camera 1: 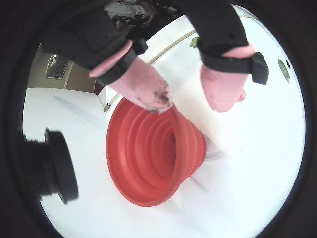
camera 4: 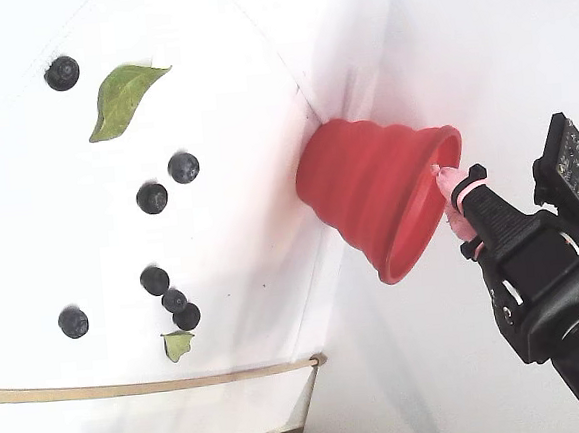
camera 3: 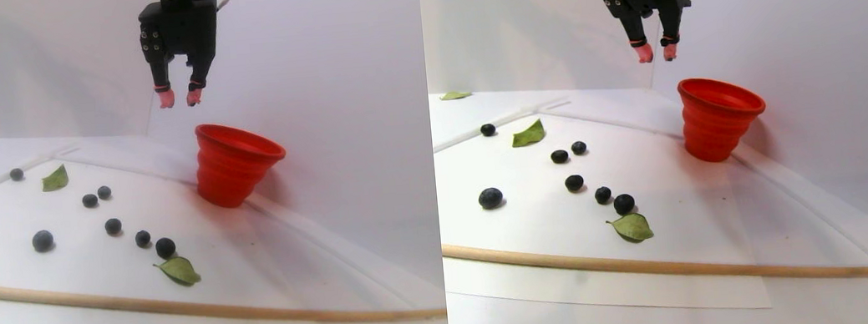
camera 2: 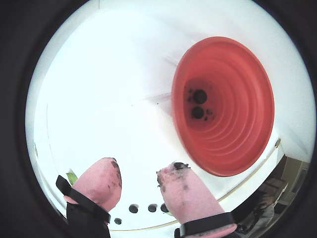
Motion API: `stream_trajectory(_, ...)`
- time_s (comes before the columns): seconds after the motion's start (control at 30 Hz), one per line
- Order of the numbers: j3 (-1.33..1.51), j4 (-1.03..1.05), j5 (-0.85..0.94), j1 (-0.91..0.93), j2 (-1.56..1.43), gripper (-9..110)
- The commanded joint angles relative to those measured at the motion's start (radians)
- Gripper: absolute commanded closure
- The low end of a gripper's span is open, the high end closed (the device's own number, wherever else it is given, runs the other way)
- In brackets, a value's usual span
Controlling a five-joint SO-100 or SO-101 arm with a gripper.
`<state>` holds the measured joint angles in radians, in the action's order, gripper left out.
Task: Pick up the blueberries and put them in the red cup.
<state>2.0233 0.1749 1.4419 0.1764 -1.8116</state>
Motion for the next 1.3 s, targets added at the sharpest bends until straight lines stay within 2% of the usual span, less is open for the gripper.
stream_trajectory(0.0, -0.006, 0.020, -0.048, -0.002, -0.132, 84)
stream_trajectory(0.8, 0.069, 0.077, -0.270, -0.138, -0.110, 84)
stream_trajectory(1.27, 0.086, 0.066, -0.319, -0.187, -0.051, 82)
